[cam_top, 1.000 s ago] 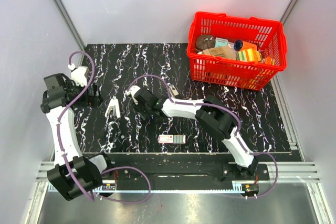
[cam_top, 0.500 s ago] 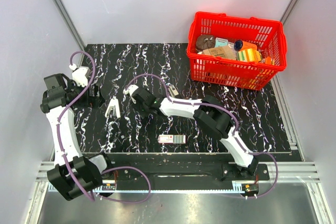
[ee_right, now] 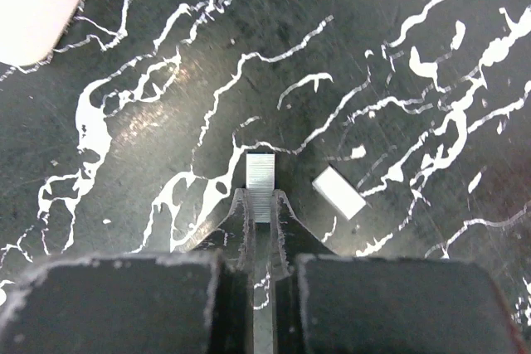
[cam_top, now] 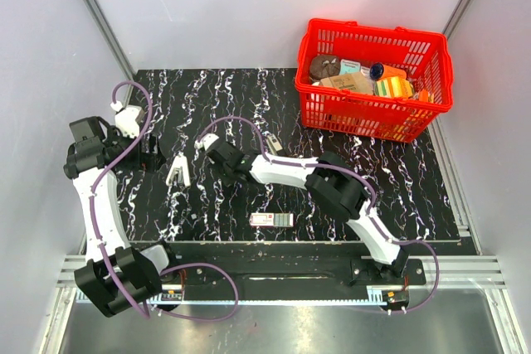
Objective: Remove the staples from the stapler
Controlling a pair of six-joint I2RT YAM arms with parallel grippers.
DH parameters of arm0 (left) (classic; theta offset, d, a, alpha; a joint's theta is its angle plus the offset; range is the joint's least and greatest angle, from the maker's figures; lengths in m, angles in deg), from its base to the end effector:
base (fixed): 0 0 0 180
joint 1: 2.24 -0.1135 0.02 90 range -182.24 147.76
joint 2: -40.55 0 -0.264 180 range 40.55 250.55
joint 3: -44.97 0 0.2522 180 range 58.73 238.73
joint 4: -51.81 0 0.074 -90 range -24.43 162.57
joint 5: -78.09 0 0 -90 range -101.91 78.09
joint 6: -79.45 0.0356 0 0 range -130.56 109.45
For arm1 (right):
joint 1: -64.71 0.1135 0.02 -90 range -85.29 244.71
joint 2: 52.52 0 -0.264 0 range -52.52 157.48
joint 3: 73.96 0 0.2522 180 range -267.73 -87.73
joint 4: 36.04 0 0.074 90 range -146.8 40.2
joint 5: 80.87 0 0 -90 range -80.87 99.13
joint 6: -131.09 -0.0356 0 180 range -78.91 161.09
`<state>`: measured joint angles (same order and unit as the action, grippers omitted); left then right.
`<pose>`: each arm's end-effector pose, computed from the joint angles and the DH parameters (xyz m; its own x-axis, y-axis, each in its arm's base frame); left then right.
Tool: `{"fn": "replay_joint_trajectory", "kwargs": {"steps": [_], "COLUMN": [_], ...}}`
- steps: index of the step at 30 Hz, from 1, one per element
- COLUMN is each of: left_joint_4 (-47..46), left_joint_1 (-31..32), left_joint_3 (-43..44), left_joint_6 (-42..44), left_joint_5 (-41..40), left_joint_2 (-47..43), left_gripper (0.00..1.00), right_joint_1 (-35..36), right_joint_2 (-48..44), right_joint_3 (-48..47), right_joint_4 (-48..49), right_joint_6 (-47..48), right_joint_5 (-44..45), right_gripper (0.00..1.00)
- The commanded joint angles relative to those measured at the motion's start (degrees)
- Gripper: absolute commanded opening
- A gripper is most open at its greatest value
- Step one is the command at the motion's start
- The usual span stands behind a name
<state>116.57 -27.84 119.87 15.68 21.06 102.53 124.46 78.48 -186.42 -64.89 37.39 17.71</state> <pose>0.1941 0.0715 0.3213 -0.6623 0.0939 -0.7434 0.2602 0.9592 -0.1108 0.2596 0.4346 0.1522 -0.4218 -0.5967 -0.6827 -0.7777 0.6252 -0.0659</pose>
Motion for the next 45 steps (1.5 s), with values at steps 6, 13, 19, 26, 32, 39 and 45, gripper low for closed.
{"fn": "replay_joint_trajectory", "kwargs": {"steps": [6, 13, 19, 26, 32, 39, 45], "left_joint_4": [0.15, 1.99, 1.99, 0.42, -0.20, -0.64, 0.24], "left_joint_1": [-0.41, -0.41, -0.41, -0.32, -0.32, -0.32, -0.32], "left_joint_3": [0.11, -1.11, -2.70, -3.57, -6.21, -7.71, -6.83], "left_joint_6": [4.43, 6.80, 7.77, 6.28, 7.51, 7.42, 7.95], "left_joint_5": [-0.10, -0.54, -2.03, -2.21, -3.26, -3.18, -3.18], "left_joint_2": [-5.46, -7.48, -10.29, -10.38, -10.73, -13.28, -14.25], "left_gripper": [0.99, 0.99, 0.99, 0.99, 0.99, 0.99, 0.99], "right_joint_1": [0.46, 0.46, 1.34, 5.64, 9.59, 12.76, 13.90], "right_joint_2": [-16.02, -31.75, -41.25, -49.35, -43.04, -34.15, -33.09], "right_joint_3": [8.85, 24.14, 34.87, 42.53, 35.87, 29.96, 30.75], "right_joint_4": [-12.49, -16.37, -22.70, -22.35, -29.27, -37.47, -35.63], "right_joint_6": [-8.94, -24.74, -43.29, -62.46, -69.41, -80.40, -81.64], "right_joint_5": [6.36, 5.84, 11.02, 18.57, 20.77, 22.54, 23.06], "right_gripper": [0.00, 0.00, 0.00, 0.00, 0.00, 0.00, 0.00]}}
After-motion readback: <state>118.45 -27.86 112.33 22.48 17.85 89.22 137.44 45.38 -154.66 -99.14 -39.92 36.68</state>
